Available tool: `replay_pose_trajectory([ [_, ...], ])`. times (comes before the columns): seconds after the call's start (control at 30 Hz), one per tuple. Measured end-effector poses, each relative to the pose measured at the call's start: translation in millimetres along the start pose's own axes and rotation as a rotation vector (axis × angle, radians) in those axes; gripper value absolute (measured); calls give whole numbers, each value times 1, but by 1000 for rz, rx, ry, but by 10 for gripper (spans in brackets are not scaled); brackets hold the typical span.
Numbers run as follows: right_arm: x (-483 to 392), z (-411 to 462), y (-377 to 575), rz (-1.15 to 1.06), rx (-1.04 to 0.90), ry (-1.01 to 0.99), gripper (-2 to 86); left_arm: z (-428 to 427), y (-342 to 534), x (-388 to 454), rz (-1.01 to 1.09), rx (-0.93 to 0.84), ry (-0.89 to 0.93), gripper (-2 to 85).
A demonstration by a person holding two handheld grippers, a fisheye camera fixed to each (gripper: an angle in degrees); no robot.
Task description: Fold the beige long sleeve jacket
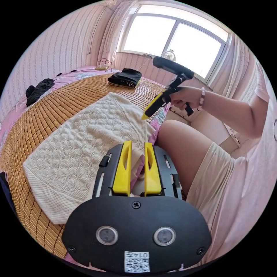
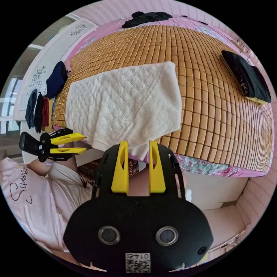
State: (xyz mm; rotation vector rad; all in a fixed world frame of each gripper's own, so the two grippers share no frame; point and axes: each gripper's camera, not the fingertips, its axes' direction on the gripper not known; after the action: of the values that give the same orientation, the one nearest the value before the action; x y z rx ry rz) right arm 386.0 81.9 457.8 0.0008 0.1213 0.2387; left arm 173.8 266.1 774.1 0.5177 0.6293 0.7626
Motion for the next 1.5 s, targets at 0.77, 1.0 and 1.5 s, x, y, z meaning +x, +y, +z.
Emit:
replay_pose_trajectory([
  [0.77,105,-35,147,161,460,-448,141,-7,-4,84,180,-226,-187,-3],
  [1.0,147,4,143,392,369,-656,51,-67,33,81,76,-166,-223,-7],
  [1.5,-21,-104,79,-101,493,-556,23,-182,113,3,-388,172,-161,6],
])
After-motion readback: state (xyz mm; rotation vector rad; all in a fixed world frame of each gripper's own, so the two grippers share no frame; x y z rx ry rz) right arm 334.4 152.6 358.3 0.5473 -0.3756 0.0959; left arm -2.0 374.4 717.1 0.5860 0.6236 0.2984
